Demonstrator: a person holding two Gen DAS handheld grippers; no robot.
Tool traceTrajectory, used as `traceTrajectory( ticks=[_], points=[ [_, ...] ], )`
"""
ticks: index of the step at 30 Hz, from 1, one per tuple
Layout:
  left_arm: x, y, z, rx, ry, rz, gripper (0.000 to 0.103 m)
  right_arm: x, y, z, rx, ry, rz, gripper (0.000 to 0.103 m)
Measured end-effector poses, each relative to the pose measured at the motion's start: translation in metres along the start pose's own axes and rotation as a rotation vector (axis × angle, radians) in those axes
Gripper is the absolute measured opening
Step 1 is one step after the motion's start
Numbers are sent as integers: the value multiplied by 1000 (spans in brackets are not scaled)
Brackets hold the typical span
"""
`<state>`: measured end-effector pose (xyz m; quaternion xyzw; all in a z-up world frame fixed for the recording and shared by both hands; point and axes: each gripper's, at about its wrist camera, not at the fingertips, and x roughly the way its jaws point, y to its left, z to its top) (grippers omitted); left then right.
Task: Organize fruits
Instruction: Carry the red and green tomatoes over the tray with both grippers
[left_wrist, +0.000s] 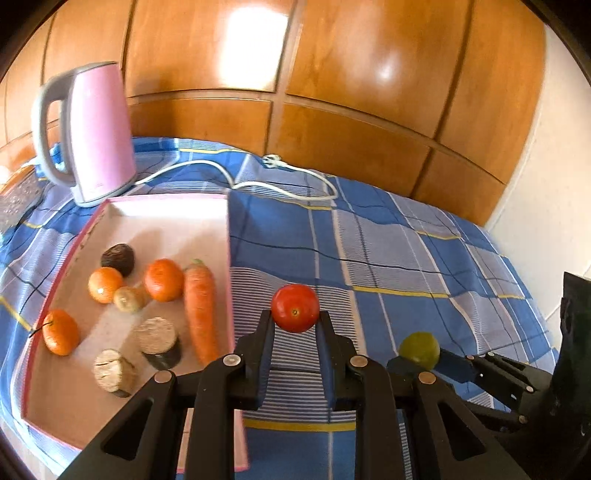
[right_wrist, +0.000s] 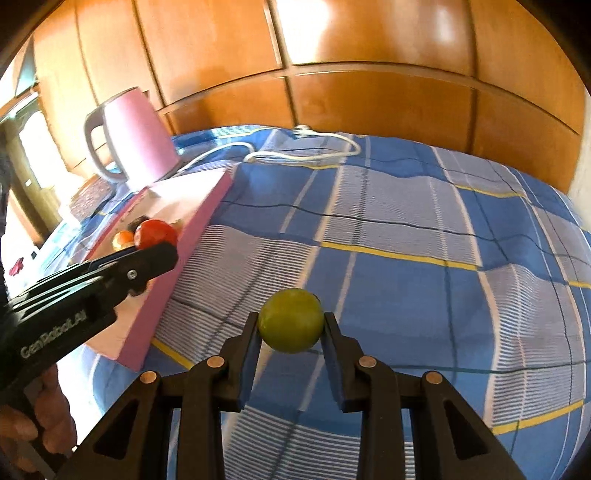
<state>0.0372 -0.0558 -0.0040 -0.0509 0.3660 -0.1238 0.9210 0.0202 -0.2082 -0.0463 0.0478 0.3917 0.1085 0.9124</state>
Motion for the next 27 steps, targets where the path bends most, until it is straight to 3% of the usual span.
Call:
traceTrajectory(
  ticks=[27],
  points=[
    [-33, 126, 4, -244, -63, 159, 23, 18, 101, 39, -225, 13, 169, 33]
  ],
)
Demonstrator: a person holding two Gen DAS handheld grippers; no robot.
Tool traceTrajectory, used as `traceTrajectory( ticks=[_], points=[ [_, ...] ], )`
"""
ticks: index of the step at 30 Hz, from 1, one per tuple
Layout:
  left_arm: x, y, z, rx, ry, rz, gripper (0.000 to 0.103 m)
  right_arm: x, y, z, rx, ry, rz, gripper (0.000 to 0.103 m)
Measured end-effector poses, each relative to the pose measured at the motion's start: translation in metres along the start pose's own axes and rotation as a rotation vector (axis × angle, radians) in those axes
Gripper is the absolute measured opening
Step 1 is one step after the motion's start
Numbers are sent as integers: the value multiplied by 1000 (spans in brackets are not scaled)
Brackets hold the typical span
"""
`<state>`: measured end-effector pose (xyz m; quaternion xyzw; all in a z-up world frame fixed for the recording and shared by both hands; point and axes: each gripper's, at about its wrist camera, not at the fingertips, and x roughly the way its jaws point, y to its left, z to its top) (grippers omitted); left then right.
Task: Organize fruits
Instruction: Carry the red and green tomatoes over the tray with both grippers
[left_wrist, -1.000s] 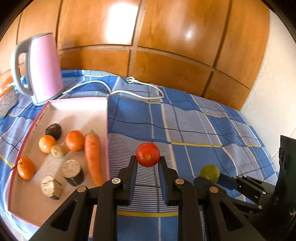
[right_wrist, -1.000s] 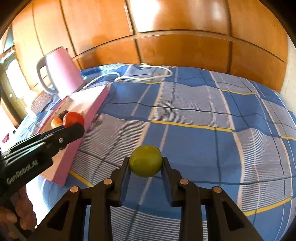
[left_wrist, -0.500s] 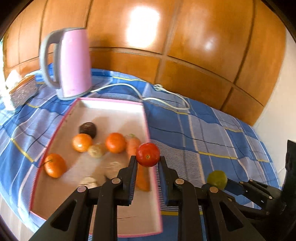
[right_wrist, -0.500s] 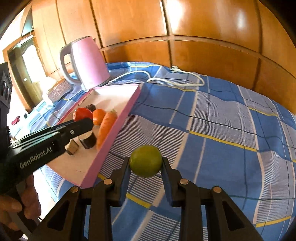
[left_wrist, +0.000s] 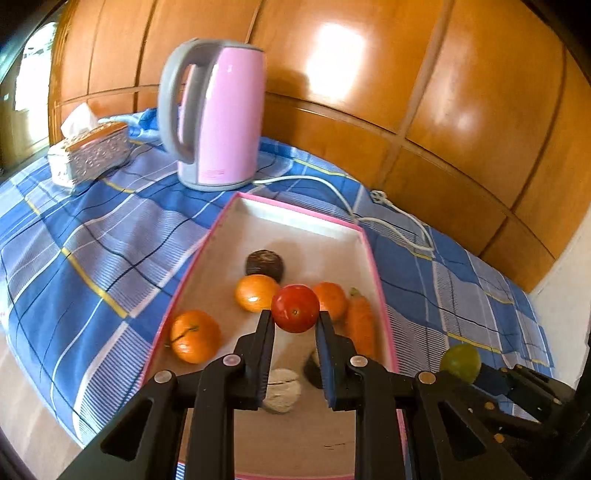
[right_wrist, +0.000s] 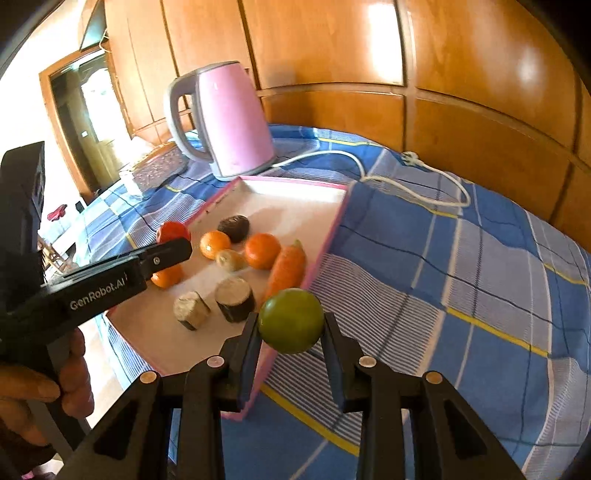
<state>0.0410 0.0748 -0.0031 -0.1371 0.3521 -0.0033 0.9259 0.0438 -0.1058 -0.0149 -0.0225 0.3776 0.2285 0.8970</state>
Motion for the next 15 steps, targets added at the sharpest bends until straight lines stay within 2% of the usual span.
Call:
traceTrajectory(
  ticks=[15],
  points=[
    [8, 19, -1, -36, 29, -14, 23, 21, 22, 31, -22, -3, 54, 33]
  ],
)
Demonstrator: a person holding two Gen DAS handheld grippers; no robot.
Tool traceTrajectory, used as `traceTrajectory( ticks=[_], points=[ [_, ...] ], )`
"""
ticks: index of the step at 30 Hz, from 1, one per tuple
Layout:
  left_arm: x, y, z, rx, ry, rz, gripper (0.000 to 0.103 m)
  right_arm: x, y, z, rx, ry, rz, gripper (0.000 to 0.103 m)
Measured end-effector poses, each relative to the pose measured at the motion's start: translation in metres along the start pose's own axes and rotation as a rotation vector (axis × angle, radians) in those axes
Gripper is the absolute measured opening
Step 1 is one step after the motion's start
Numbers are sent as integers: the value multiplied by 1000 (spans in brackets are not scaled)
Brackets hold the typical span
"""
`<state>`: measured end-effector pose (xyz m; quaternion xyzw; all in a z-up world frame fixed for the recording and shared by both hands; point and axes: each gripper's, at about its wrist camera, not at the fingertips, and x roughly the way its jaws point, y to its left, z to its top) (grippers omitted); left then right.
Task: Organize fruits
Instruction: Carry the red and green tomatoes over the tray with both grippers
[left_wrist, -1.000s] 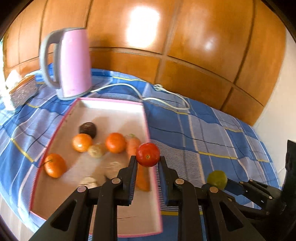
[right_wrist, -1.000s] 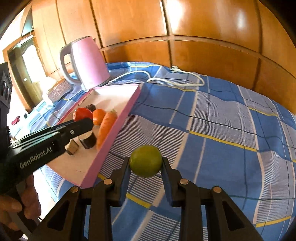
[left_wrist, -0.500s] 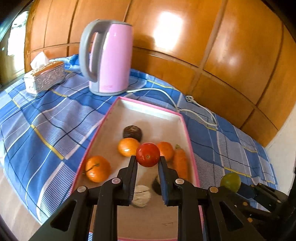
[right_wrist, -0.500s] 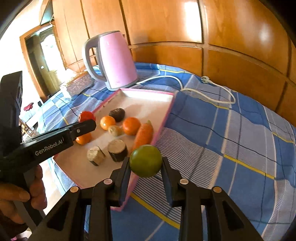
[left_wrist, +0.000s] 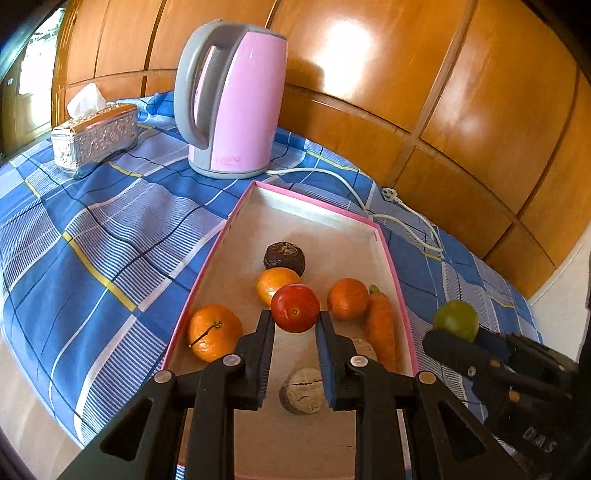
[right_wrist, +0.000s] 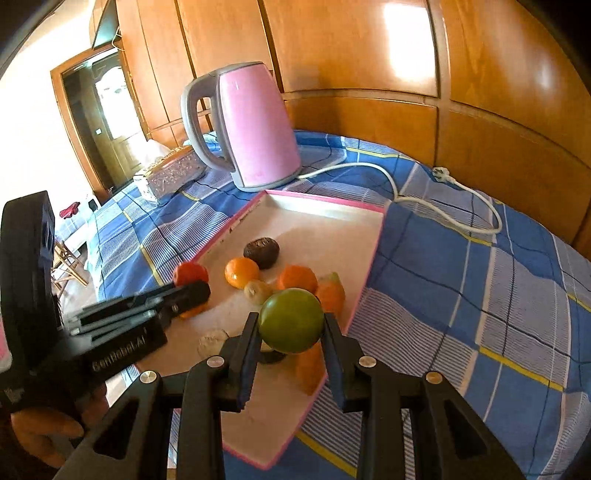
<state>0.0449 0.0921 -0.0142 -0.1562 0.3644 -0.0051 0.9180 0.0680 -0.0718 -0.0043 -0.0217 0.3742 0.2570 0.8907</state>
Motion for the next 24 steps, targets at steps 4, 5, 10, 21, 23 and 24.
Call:
traceTrajectory(
  ticks=[4, 5, 10, 21, 23, 24],
  points=[
    [5, 4, -1, -7, 15, 7, 23, 7, 3, 8, 7, -4, 6, 33],
    [6, 5, -1, -11, 17, 5, 23, 10, 3, 10, 15, -4, 9, 33],
    [11, 6, -3, -7, 30, 4, 23, 30, 3, 16, 43, 15, 27, 33],
    [18, 9, -9, -2, 53, -1, 26, 56, 2, 7, 72, 80, 40, 38],
    [16, 7, -9, 6, 40, 7, 26, 53, 1, 5, 76, 76, 40, 38],
    [14, 7, -9, 9, 33, 16, 26, 51, 1, 4, 78, 69, 35, 38]
  ],
)
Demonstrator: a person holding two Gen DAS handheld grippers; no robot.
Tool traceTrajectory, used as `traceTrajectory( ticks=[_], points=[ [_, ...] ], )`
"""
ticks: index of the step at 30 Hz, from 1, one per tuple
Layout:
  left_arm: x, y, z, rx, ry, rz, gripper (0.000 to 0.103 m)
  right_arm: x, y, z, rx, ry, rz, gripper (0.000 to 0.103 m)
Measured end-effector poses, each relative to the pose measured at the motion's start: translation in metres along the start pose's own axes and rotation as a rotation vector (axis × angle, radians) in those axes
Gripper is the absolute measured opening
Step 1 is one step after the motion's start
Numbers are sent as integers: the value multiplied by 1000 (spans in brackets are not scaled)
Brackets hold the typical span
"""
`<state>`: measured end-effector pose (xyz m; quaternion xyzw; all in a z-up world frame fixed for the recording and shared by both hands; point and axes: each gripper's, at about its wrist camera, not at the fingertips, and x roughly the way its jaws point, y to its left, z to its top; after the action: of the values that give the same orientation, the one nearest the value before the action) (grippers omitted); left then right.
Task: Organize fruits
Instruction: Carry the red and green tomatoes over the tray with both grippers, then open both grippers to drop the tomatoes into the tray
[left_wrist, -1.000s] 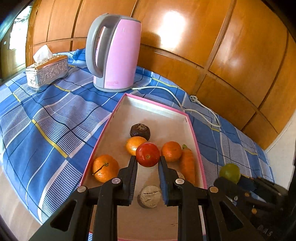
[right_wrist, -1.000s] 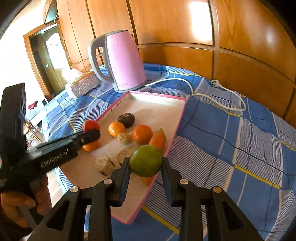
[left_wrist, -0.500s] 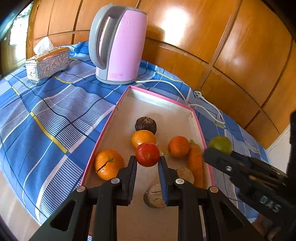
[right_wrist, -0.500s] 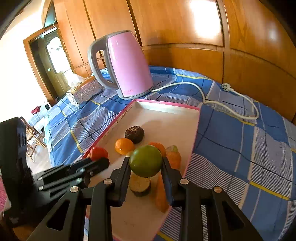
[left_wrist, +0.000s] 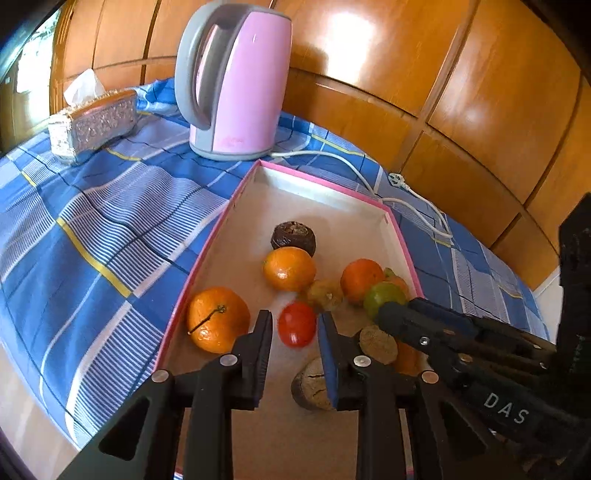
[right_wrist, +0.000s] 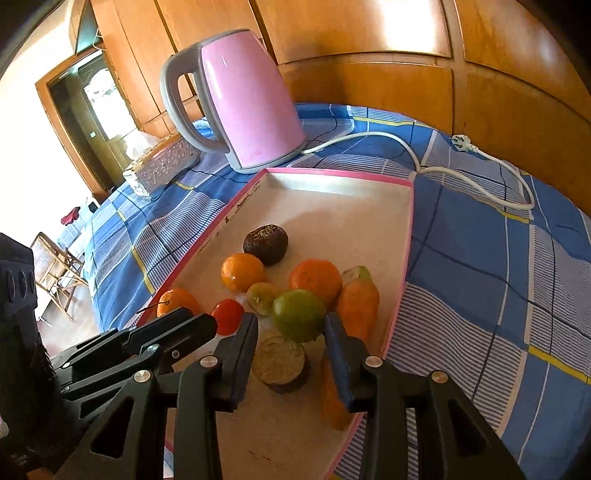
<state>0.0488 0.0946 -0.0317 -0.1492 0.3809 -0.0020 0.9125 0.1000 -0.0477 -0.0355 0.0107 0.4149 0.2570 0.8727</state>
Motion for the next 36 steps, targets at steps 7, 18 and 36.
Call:
traceTrajectory(
  ticks=[7, 18, 36],
  points=[
    [-8, 5, 1, -16, -26, 49, 25, 1, 8, 1, -37, -13, -8, 35],
    [-16, 1, 2, -3, -43, 74, 26, -7, 8, -6, -1, -3, 30, 33],
    [-39, -18, -4, 59, -94, 84, 34, -39, 2, -22, 38, -63, -52, 35]
  ],
)
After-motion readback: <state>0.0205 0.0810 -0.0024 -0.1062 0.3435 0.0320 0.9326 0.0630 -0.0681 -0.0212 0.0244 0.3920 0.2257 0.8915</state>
